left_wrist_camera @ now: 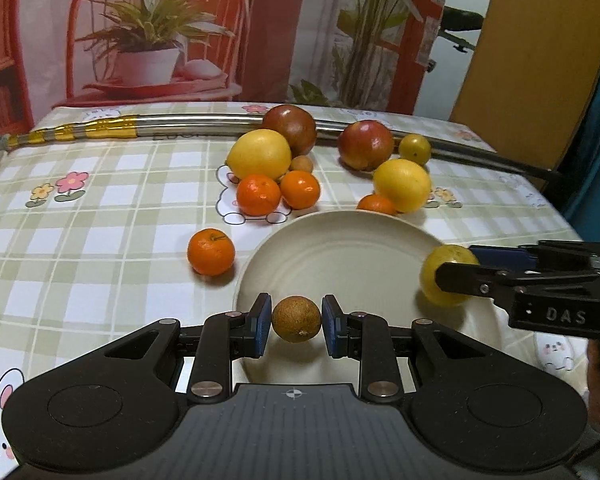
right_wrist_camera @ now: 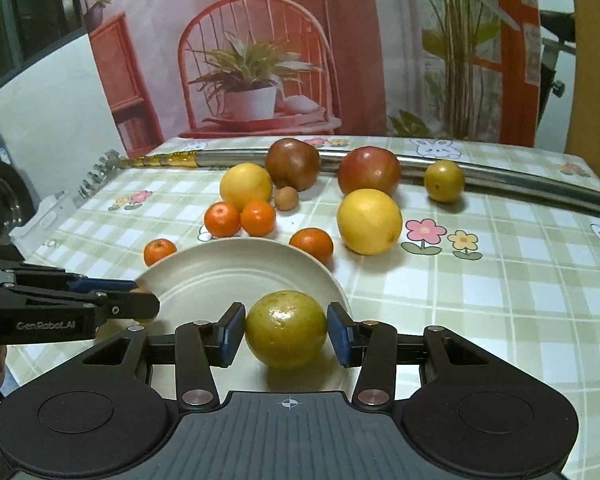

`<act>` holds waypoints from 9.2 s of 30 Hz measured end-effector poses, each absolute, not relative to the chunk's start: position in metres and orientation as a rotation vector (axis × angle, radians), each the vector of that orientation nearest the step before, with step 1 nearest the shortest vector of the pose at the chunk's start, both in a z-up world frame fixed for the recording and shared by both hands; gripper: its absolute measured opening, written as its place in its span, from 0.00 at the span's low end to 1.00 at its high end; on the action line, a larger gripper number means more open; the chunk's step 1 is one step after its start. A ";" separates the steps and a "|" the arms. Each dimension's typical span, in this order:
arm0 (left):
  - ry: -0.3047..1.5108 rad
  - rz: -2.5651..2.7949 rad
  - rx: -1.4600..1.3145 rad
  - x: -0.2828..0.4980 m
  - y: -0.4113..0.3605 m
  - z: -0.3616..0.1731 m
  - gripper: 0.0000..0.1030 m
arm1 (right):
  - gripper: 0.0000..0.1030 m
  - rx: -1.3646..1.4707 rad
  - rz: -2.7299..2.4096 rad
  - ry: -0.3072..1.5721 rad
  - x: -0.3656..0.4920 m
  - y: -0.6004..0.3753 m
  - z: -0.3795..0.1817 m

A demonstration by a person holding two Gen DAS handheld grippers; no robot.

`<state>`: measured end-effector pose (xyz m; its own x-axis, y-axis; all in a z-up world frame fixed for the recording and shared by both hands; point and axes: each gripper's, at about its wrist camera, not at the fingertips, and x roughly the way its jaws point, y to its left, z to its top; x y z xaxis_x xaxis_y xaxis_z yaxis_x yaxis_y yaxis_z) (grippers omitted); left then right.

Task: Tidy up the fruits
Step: 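Lower the brown fruit onto the plate and open the left tool while the right tool carries its fruit over, then lower the yellow-green fruit onto the plate and open the right tool, then grasp an orange mandarin with the left tool while the right tool grasps a golden round fruit, then carry the mandarin onto the plate and open the left tool while the right tool lifts its fruit, then lower the golden fruit onto the plate and open the right tool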

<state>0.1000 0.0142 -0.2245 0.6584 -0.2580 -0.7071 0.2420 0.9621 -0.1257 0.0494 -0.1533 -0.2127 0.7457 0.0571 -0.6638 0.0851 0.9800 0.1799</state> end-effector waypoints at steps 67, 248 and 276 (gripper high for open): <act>0.643 -0.243 -0.016 0.072 0.022 -0.211 0.50 | 0.57 0.206 -0.133 0.550 0.019 -0.150 -0.212; 0.673 -0.172 -0.152 0.068 0.049 -0.194 0.50 | 0.42 0.189 -0.040 0.771 0.030 -0.137 -0.227; 0.680 -0.165 -0.139 0.066 0.046 -0.194 0.50 | 0.52 0.118 -0.171 0.569 0.001 -0.133 -0.223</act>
<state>0.0660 0.0463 -0.1938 0.7656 -0.1970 -0.6124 0.1065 0.9776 -0.1814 0.0006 -0.1333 -0.2226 0.8288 -0.1287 -0.5445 0.1936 0.9790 0.0633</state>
